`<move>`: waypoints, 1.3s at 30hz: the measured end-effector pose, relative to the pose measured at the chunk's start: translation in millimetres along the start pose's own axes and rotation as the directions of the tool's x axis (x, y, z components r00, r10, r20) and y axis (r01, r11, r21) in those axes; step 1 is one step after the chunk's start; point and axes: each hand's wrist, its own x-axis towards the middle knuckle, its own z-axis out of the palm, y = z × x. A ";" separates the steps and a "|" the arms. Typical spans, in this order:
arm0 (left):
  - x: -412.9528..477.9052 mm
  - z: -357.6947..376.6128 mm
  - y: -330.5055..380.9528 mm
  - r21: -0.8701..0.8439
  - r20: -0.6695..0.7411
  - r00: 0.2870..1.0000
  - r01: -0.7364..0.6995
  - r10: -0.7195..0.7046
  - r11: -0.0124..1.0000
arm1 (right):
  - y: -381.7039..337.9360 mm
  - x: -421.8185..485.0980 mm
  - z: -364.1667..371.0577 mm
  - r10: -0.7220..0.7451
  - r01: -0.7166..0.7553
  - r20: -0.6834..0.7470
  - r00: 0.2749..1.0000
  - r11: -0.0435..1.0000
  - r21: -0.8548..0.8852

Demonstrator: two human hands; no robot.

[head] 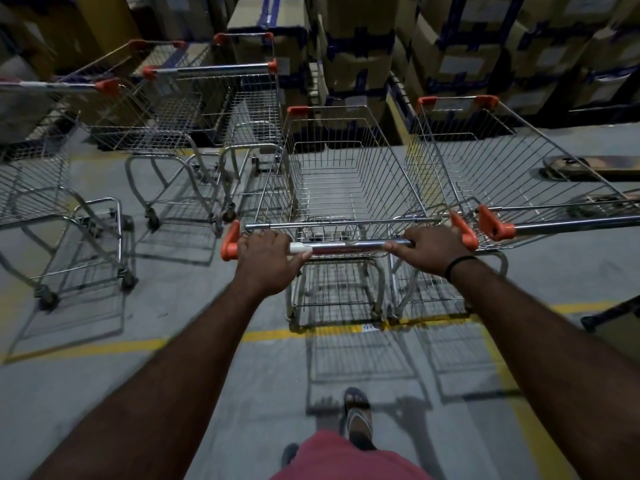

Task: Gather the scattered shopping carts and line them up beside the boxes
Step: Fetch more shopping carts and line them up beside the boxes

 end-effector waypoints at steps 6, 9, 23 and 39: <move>-2.2 0.7 2.7 0.011 0.020 1.000 0.004 -0.004 1.000 | 3.0 -1.2 -0.5 -0.015 0.015 0.006 1.000 1.000 -0.011; -5.6 1.7 5.1 0.012 0.009 1.000 0.003 -0.003 1.000 | 5.0 -1.3 0.2 -0.013 0.013 0.010 1.000 1.000 -0.006; -23.5 0.2 10.2 0.044 0.004 1.000 -0.002 0.001 0.999 | 6.6 -12.7 -1.2 -0.010 0.010 0.033 0.999 1.000 0.012; -34.0 -0.9 17.3 0.013 0.059 0.998 0.009 -0.010 1.000 | 8.2 -18.3 -2.5 -0.012 0.007 0.065 0.998 0.997 0.072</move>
